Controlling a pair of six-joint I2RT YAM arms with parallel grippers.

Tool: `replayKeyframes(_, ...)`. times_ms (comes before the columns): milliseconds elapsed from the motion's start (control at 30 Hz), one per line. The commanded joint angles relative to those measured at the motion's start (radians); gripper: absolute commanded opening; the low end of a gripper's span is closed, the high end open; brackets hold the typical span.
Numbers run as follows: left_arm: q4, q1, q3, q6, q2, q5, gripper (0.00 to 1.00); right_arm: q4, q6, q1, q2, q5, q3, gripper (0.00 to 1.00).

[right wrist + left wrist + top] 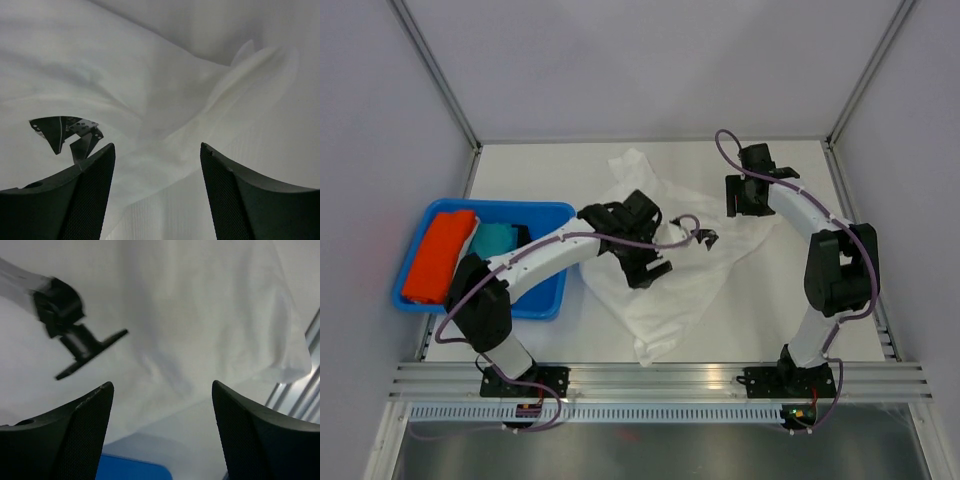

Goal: Roll the t-shirts
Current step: Flatten the tshirt

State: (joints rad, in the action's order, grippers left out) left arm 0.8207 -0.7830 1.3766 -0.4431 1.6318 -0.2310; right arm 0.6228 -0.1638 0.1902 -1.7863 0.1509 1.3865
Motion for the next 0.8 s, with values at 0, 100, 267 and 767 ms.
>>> replayKeyframes(0,0.098,-0.121,-0.13,-0.094,0.016,0.001,0.84,0.087,0.066,-0.003,-0.01,0.053,0.052,0.76)
replayKeyframes(100,0.092,-0.234,-0.162,-0.092,0.034,0.021,0.77,0.086,0.07,-0.003,-0.025,0.029,0.063,0.77)
replayKeyframes(267,0.098,-0.311,-0.145,-0.082,0.039,-0.033,0.74,0.088,0.102,-0.003,-0.056,0.023,0.08,0.78)
replayKeyframes(767,-0.026,-0.427,-0.243,0.03,0.115,-0.036,0.74,0.163,0.375,0.0,-0.088,0.15,0.089,0.76)
